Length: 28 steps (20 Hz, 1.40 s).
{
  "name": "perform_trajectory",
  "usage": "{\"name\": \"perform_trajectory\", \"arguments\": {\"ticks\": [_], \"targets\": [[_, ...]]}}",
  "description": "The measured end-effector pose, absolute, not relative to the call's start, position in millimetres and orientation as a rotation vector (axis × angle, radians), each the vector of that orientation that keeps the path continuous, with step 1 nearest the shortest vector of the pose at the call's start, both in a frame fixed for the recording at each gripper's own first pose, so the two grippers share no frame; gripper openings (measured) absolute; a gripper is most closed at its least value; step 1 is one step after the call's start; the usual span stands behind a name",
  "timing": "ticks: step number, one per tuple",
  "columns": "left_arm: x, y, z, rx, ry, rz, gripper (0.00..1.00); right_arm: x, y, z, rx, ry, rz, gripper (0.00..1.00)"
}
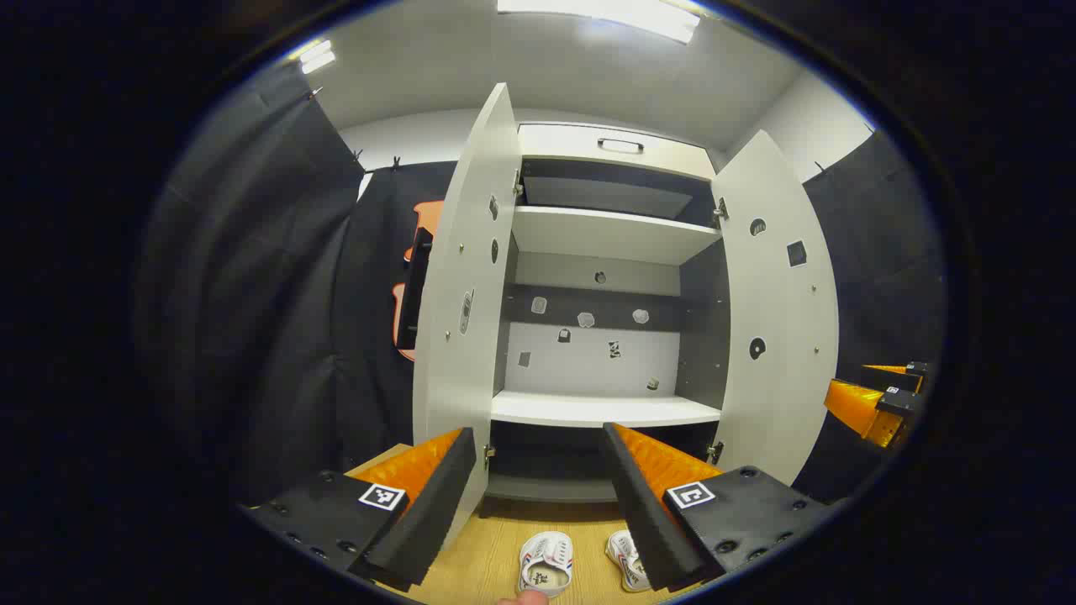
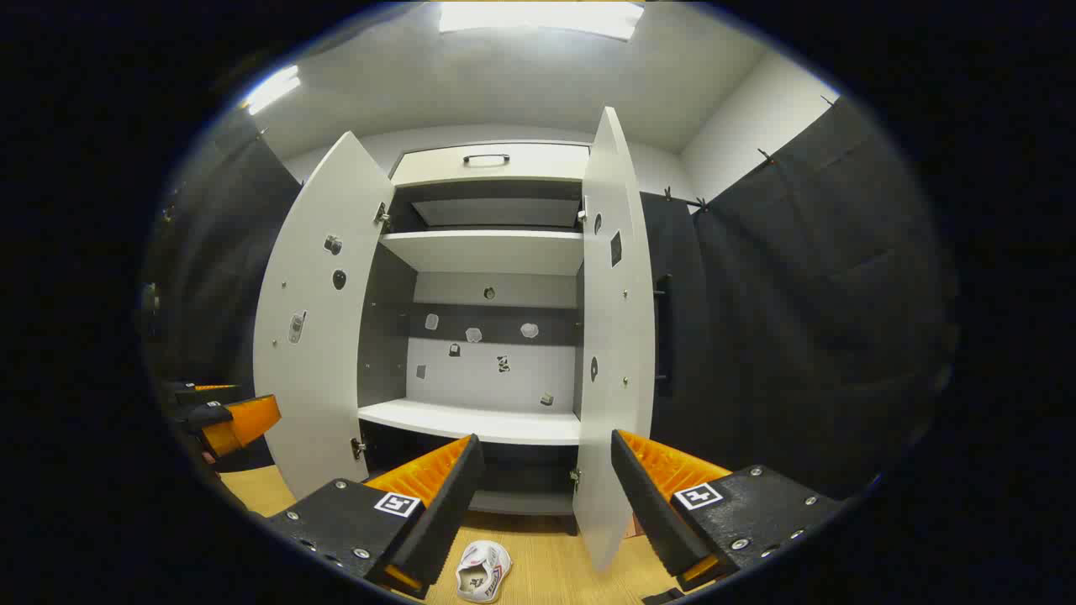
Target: Grab one shoe with the right hand and put it into the shoe cabinet, grab the other shoe with the left hand and put it into the shoe cabinet; then close the right door with the right hand and the left door with the left hand.
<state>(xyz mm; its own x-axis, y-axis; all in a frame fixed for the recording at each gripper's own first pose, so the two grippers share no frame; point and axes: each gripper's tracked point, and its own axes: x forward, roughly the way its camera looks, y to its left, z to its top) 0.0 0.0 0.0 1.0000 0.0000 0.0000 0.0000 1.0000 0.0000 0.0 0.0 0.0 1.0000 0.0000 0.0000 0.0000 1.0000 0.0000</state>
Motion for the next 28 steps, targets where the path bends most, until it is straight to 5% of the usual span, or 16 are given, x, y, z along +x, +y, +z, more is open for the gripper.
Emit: {"name": "perform_trajectory", "arguments": {"ticks": [28], "targets": [[4.4,6.6,-8.2,-0.029,0.029,0.014,0.97,25.5,19.9,-16.5,-0.027,0.014,0.042,0.94]]}}
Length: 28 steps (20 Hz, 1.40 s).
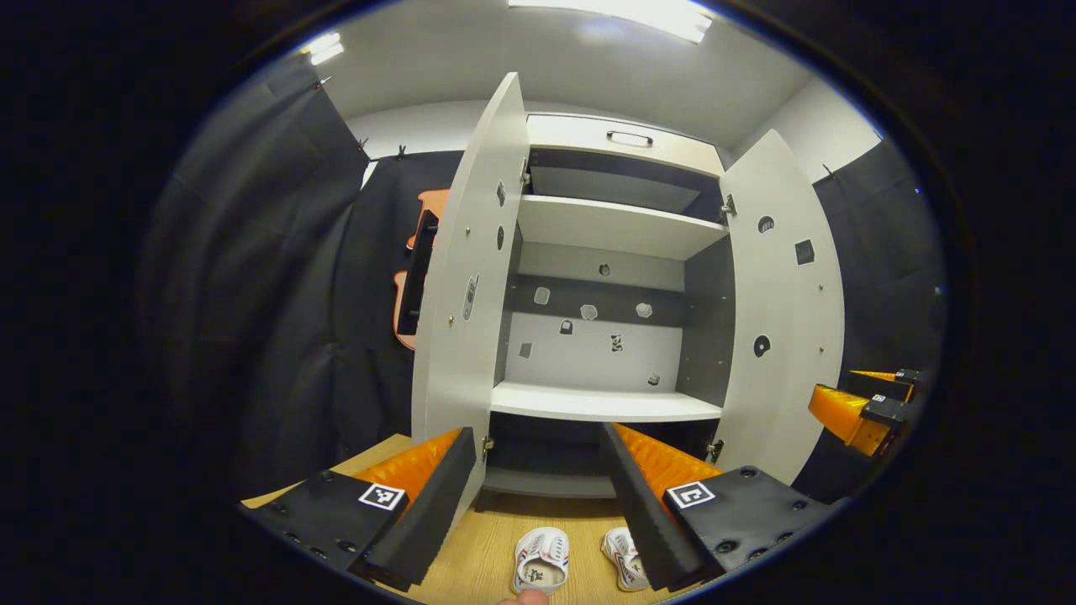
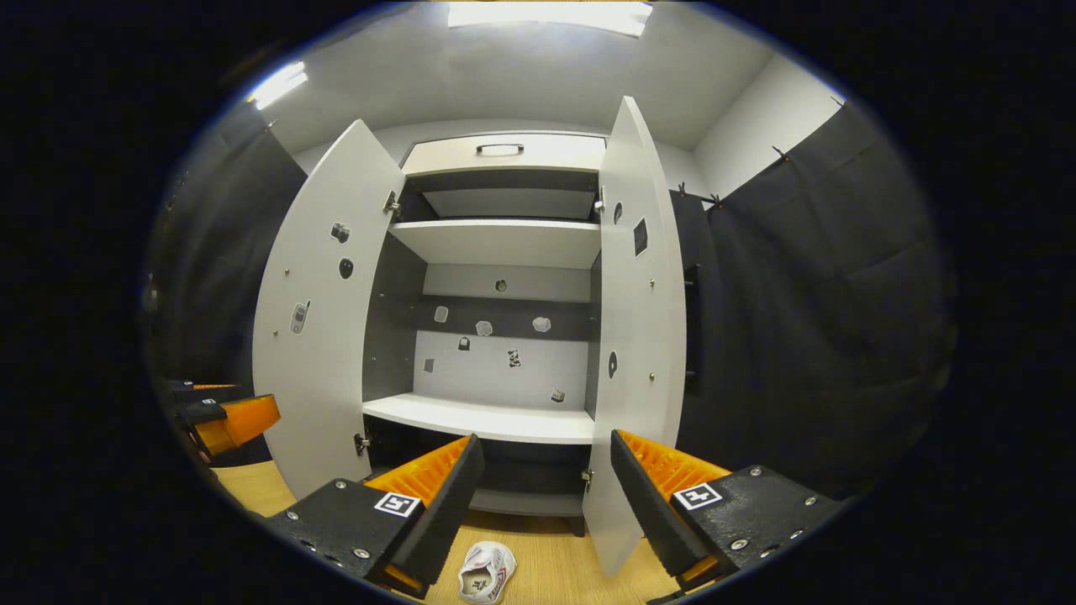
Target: Grab one shoe with the right hand and put it into the shoe cabinet, grab the other shoe with the left hand and put it into the shoe cabinet; then close the right door with the right hand and the left door with the left hand.
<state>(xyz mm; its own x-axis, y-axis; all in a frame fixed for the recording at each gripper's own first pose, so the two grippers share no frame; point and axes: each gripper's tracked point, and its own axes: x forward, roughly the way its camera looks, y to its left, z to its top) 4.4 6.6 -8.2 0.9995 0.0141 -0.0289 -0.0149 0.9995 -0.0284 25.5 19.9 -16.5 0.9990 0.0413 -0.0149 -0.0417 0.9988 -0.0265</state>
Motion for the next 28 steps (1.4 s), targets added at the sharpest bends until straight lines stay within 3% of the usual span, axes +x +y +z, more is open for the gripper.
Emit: {"name": "perform_trajectory", "arguments": {"ticks": [4,8,15,23,28], "targets": [[3.1,7.5,-11.8,-0.034,0.040,0.017,0.97,49.4,39.2,-70.1,-0.036,0.099,0.086,0.94],[2.3,4.8,-15.1,-0.052,0.049,0.016,0.97,67.4,50.1,-163.6,-0.065,0.255,0.095,0.93],[1.5,9.6,-14.3,-0.044,0.050,0.029,0.97,58.4,63.8,-305.8,-0.075,0.542,0.125,0.93],[1.9,13.3,-13.5,-0.036,0.050,0.036,0.97,41.4,63.9,-392.9,-0.157,0.731,0.156,0.91],[0.4,15.4,-15.2,-0.030,0.057,0.042,0.97,63.8,66.5,-428.6,-0.155,0.801,0.165,0.83]]}}
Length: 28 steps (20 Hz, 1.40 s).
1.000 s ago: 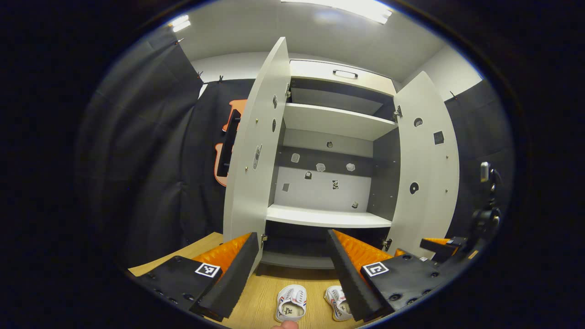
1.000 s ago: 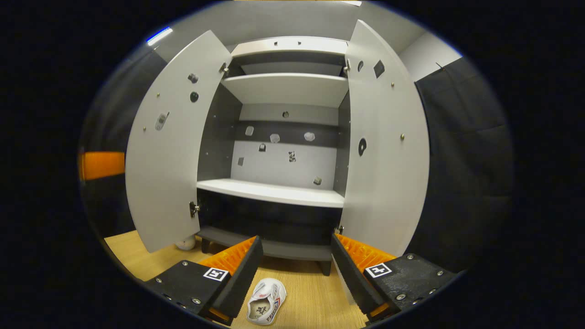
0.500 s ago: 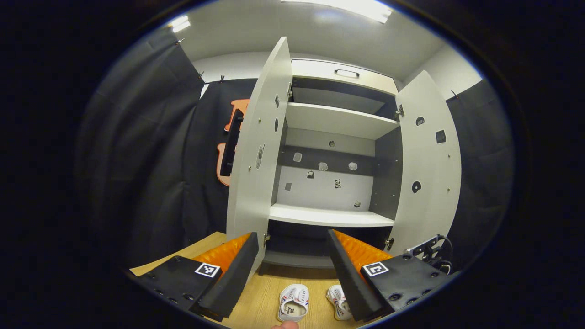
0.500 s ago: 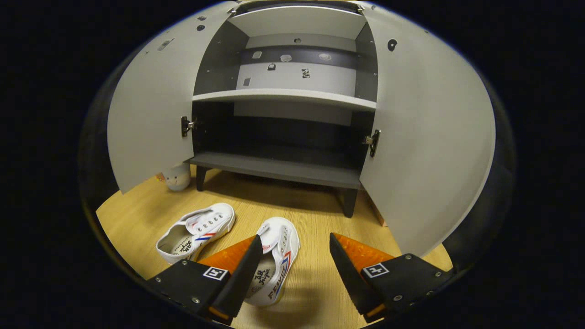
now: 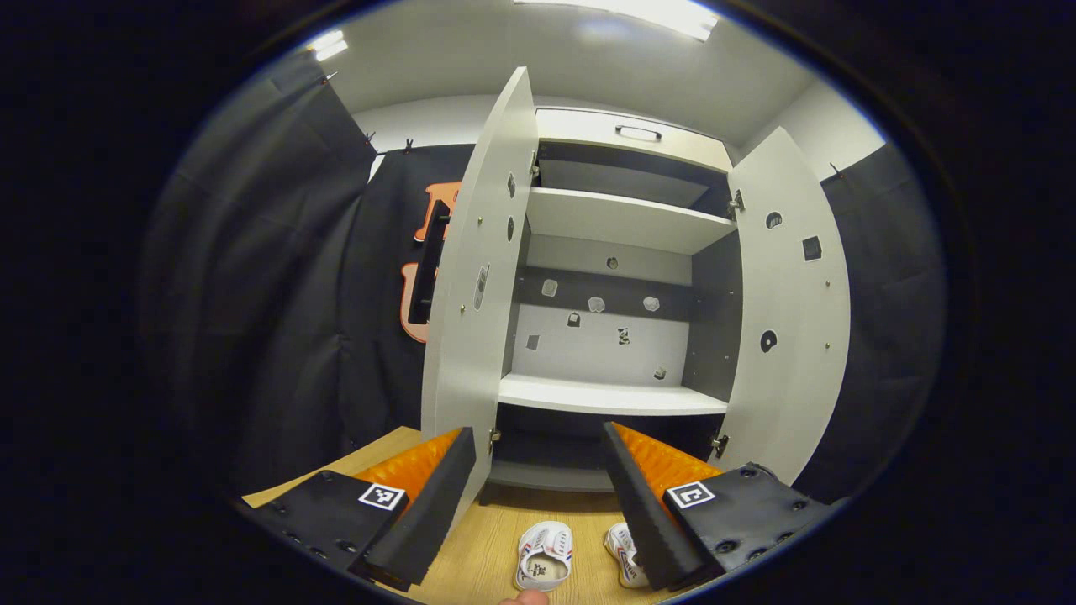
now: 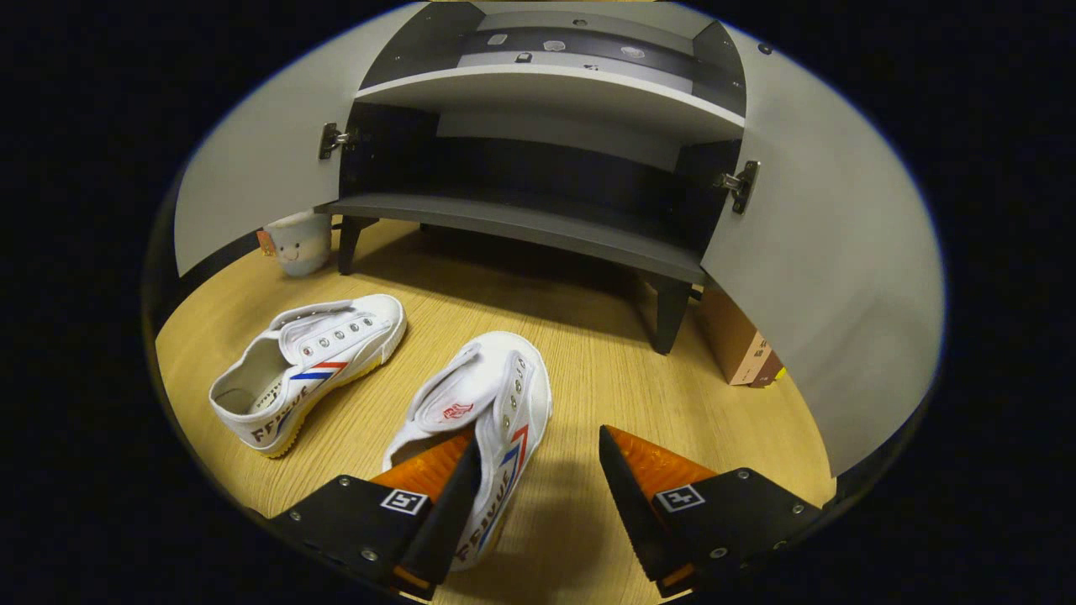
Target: Grab one shoe with the right hand and put it into the shoe cabinet, grab the other shoe with the left hand and put it into the shoe cabinet; then close the right door with the right hand and the left door with the left hand.
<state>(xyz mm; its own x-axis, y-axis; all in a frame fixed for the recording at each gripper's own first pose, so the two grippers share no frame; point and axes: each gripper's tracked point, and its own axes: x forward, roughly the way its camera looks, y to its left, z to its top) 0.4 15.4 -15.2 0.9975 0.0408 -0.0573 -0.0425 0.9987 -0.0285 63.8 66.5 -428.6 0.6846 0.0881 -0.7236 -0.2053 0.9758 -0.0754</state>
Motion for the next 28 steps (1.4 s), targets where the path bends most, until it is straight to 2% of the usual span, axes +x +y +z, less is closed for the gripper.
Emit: {"name": "perform_trajectory", "arguments": {"ticks": [1,2,7,9,10,11,13,17,23,28], "targets": [[-0.5,16.4,-15.3,-0.027,0.059,0.045,0.97,69.6,69.7,-432.4,-0.131,0.807,0.168,0.80],[-1.1,17.8,-15.9,-0.022,0.061,0.051,0.97,72.9,71.9,-436.5,-0.115,0.815,0.167,0.70],[-5.7,23.6,-14.5,-0.019,0.066,0.068,0.97,80.4,78.3,-450.6,-0.125,0.821,0.175,0.41],[-6.6,25.3,-14.4,-0.013,0.068,0.075,0.97,83.8,67.1,-449.6,-0.151,0.809,0.137,0.22],[-6.4,25.6,-14.1,-0.012,0.067,0.075,0.97,84.4,67.6,-447.3,-0.129,0.808,0.142,0.04],[-7.1,25.4,-13.3,-0.011,0.067,0.075,0.95,84.6,67.3,-448.4,-0.115,0.813,0.136,0.02],[-7.2,24.7,-14.2,-0.009,0.064,0.073,0.97,80.5,64.5,-446.7,-0.098,0.823,0.121,0.01],[-6.2,18.0,-14.1,-0.016,0.057,0.056,0.98,76.9,52.9,-407.5,-0.079,0.733,0.087,0.01],[-1.5,14.1,-17.7,-0.035,0.055,0.039,0.98,73.7,38.1,-298.7,0.017,0.559,0.013,0.01],[2.5,9.5,-21.6,-0.053,0.061,0.025,0.98,111.4,25.0,-197.3,0.082,0.463,-0.061,0.01]]}}
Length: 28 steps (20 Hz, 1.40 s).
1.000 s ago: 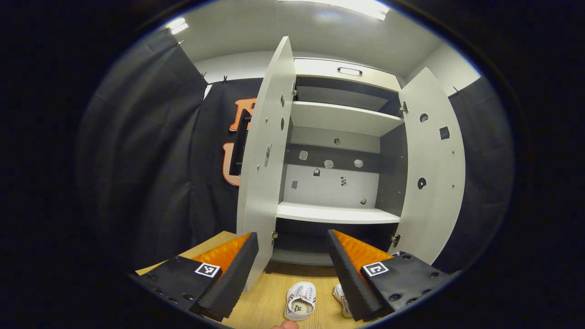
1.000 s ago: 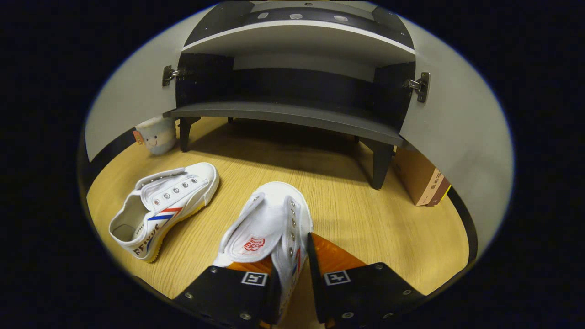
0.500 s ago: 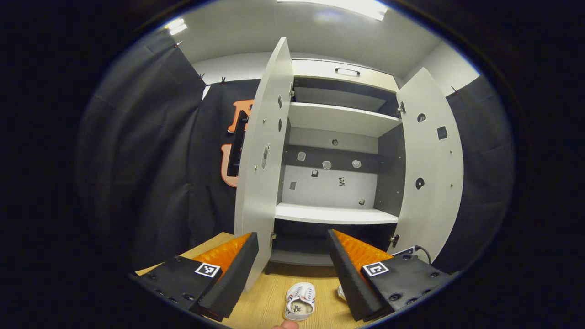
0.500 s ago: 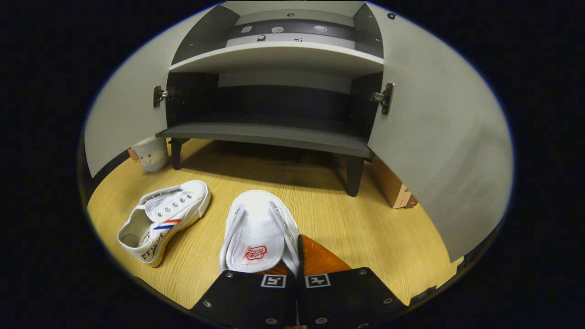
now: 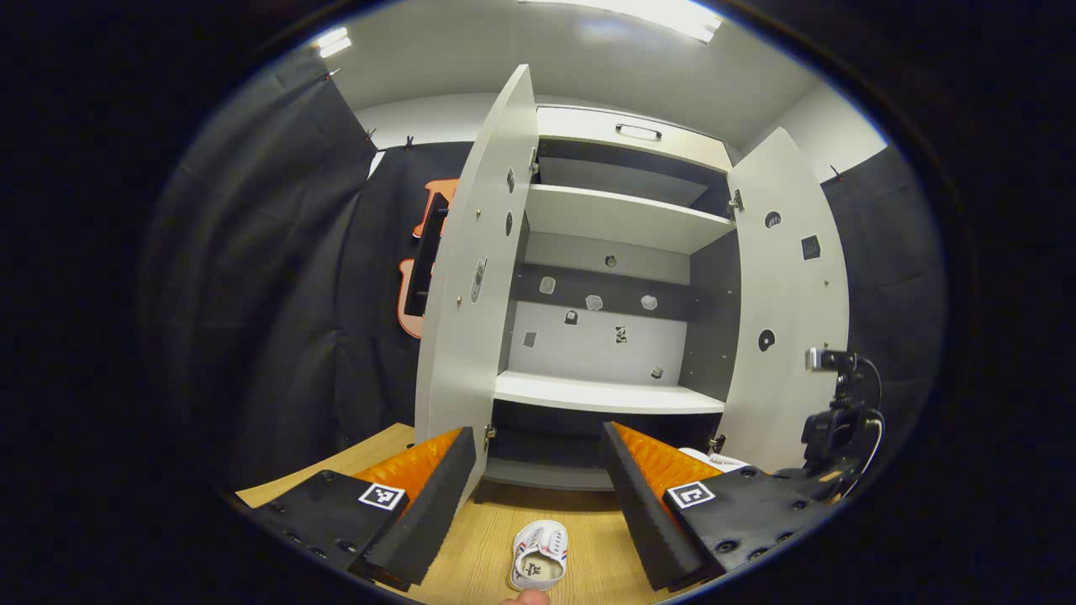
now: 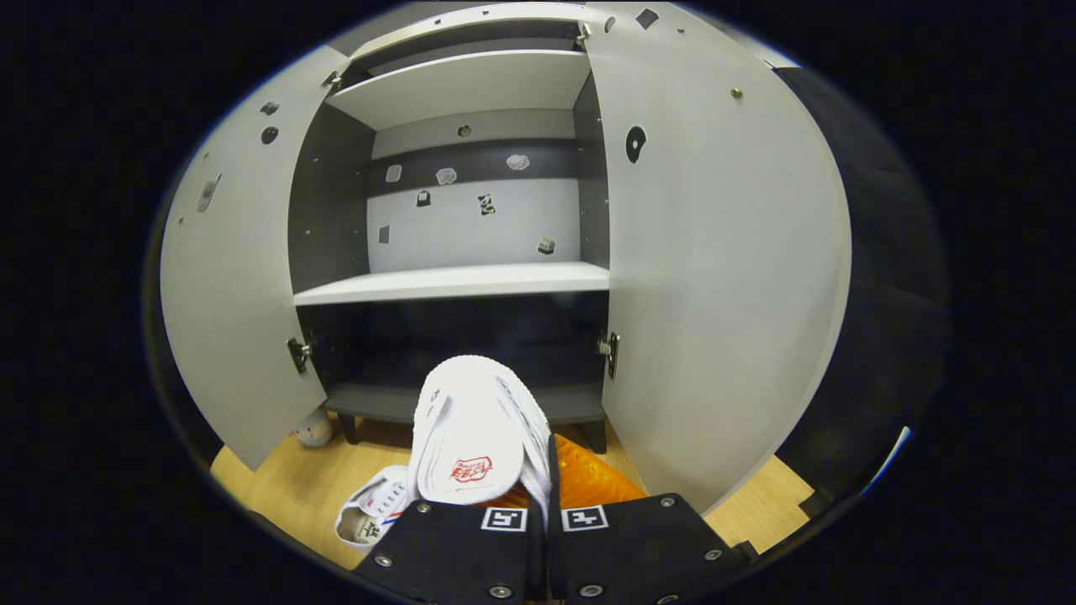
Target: Grab one shoe with the right hand and put it into the shoe cabinet, grab the other shoe with the left hand and put it into the shoe cabinet; then close the right door with the right hand and the left door with the left hand.
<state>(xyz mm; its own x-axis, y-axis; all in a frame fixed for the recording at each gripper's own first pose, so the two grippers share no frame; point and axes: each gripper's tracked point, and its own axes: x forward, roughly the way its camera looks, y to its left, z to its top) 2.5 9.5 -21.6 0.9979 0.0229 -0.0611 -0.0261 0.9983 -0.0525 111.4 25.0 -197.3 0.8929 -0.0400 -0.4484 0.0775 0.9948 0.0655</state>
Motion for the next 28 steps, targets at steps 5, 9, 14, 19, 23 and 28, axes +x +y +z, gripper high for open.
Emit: {"name": "perform_trajectory", "arguments": {"ticks": [5,9,14,19,23,28], "targets": [[4.4,8.4,-24.7,-0.054,0.067,0.018,0.96,187.4,31.8,-94.2,0.078,0.344,-0.062,0.01],[3.2,13.4,-23.6,-0.050,0.064,0.031,0.95,278.5,39.6,-63.3,0.067,0.336,-0.084,0.00],[4.1,21.3,-25.1,-0.063,0.076,0.045,0.97,371.8,47.9,-93.0,0.041,0.441,-0.137,0.00],[3.0,33.8,-20.4,-0.053,0.063,0.073,0.98,418.7,41.2,-133.3,-0.014,0.539,-0.196,0.00],[0.5,46.0,-20.1,-0.046,0.061,0.105,0.97,427.4,41.1,-154.6,0.031,0.602,-0.211,0.01],[2.8,49.9,-28.3,-0.061,0.081,0.115,0.98,426.3,51.8,-155.5,0.022,0.606,-0.145,0.17]]}}
